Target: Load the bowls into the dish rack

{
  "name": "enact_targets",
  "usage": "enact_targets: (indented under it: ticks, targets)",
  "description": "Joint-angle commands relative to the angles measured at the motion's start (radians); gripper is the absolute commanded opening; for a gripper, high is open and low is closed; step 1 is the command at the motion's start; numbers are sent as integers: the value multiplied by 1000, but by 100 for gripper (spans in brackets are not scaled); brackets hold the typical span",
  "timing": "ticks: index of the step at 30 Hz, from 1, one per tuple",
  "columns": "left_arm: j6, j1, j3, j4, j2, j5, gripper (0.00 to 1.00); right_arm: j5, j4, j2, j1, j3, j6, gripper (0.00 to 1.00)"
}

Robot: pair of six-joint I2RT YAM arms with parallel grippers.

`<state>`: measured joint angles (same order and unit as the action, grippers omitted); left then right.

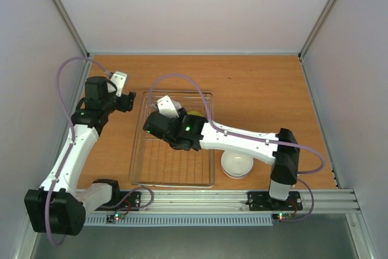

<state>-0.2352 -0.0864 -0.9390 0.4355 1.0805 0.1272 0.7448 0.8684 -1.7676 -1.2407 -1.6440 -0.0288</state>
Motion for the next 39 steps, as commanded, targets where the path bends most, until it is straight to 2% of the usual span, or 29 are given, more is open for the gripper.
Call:
enact_targets:
  ticks: [1, 7, 14, 28, 36, 39]
  targets:
    - [51, 65, 18, -96, -26, 13, 80, 0, -3, -89, -3, -107, -39, 1]
    - [66, 74, 39, -97, -34, 52, 80, 100, 105, -230, -3, -251, 0, 1]
    - [69, 74, 54, -107, -44, 69, 80, 222, 277, -366, -4, -388, 121, 1]
    - [72, 74, 54, -101, -19, 103, 80, 184, 331, -461, -12, -417, 196, 1]
    - [72, 74, 57, -101, -19, 104, 80, 168, 384, -568, -41, -540, 200, 2]
    - [71, 74, 57, -100, -20, 109, 80, 151, 409, -612, -46, -582, 204, 5]
